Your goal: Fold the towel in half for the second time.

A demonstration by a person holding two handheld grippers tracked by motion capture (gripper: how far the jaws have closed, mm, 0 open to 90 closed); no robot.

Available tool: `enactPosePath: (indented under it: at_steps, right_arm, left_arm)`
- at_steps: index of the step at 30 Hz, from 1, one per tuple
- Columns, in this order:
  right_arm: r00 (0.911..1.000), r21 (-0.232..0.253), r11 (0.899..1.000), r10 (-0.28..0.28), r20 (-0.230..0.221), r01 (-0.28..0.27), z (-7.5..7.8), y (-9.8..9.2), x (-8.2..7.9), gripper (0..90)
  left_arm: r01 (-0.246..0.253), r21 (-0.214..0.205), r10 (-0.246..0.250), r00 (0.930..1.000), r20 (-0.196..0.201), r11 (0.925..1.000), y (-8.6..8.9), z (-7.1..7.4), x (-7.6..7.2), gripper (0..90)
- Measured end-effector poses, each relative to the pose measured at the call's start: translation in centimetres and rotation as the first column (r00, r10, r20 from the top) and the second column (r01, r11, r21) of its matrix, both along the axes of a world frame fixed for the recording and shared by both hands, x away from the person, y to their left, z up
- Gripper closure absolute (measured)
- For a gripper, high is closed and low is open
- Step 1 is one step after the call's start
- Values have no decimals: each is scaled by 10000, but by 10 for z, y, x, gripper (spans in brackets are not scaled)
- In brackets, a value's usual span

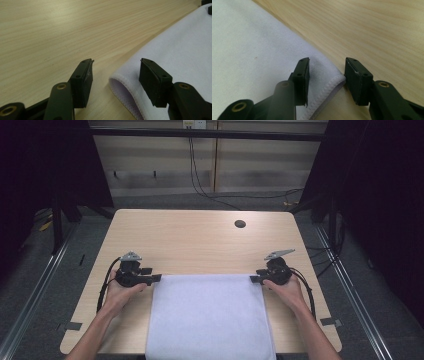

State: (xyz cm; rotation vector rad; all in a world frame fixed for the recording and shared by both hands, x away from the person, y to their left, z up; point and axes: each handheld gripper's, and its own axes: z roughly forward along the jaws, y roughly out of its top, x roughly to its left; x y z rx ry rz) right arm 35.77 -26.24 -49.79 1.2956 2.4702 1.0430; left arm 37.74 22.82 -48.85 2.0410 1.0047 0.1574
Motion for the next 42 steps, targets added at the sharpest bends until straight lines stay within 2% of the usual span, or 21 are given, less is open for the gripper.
enactPosePath:
  at_steps: [1, 5, 7, 9, 11, 14, 18, 21, 24, 26, 28, 30, 32, 36, 39, 42]
  right_arm:
    - [10000, -12, 10000, 42, -21, -42, 0, 0, -1, 571]
    - [9997, 24, 9997, 244, -32, -243, 0, -1, -3, 692]
    - [9988, 185, 9988, 453, -173, -450, 0, -1, -4, 762]
    - [9987, 213, 9987, 465, -210, -461, 0, 0, -5, 801]
    - [9985, 261, 9985, 493, -255, -486, 0, 0, -4, 819]
    - [9984, 284, 9985, 481, -297, -472, 0, 0, -4, 824]
    - [9984, 289, 9985, 471, -302, -462, 0, 0, -4, 825]
    - [9988, 294, 9988, 394, -289, -386, 0, 0, -5, 827]
    - [9990, 303, 9991, 319, -307, -309, 0, 1, -5, 834]
    - [9993, 373, 9990, 248, -272, -238, 0, 1, -5, 845]
    - [9995, 243, 9995, 226, -219, -220, 3, 2, -6, 852]
    - [9999, 627, 9980, 131, -46, -128, 9, 0, -7, 852]
    - [9995, 994, 9950, 24, 327, -57, 17, -2, -7, 856]
    - [9980, 1105, 9939, -30, 632, -40, 28, -4, -2, 860]
    - [9973, 1208, 9927, -86, 729, -3, 36, -7, 7, 862]
    - [9943, 1410, 9900, -256, 1032, 108, 50, -8, 18, 863]
  left_arm:
    - [78, 163, -79, 10000, 48, 9998, 0, 0, 1, 436]
    - [292, 237, -291, 9996, -63, 9993, -5, -4, 2, 414]
    - [324, 455, -329, 9994, 118, 9984, -6, -5, 1, 409]
    - [468, 391, -467, 9989, -39, 9981, -7, -7, 2, 410]
    - [759, 503, -754, 9971, -116, 9958, -9, -10, 1, 427]
    - [810, 609, -806, 9967, -89, 9949, -11, -13, 2, 475]
    - [819, 791, -838, 9963, 211, 9935, -13, -14, 2, 577]
    - [1146, 937, -1178, 9926, 298, 9890, -18, -14, 0, 641]
    - [1424, 855, -1442, 9894, 152, 9861, -18, -14, -2, 767]
    - [1453, 885, -1472, 9890, 148, 9854, -18, -13, -2, 816]
    - [1369, 829, -1385, 9903, 142, 9871, -18, -12, -2, 830]
    - [1182, 748, -1197, 9927, 147, 9902, -17, -9, -1, 839]
    - [1029, 602, -1049, 9940, 295, 9929, -17, -5, 1, 844]
    - [832, 217, -844, 9945, 624, 9963, -15, 9, 9, 844]
    - [790, 284, -811, 9934, 814, 9965, -16, 22, 17, 845]
    - [659, 231, -680, 9919, 1071, 9976, -15, 40, 29, 845]
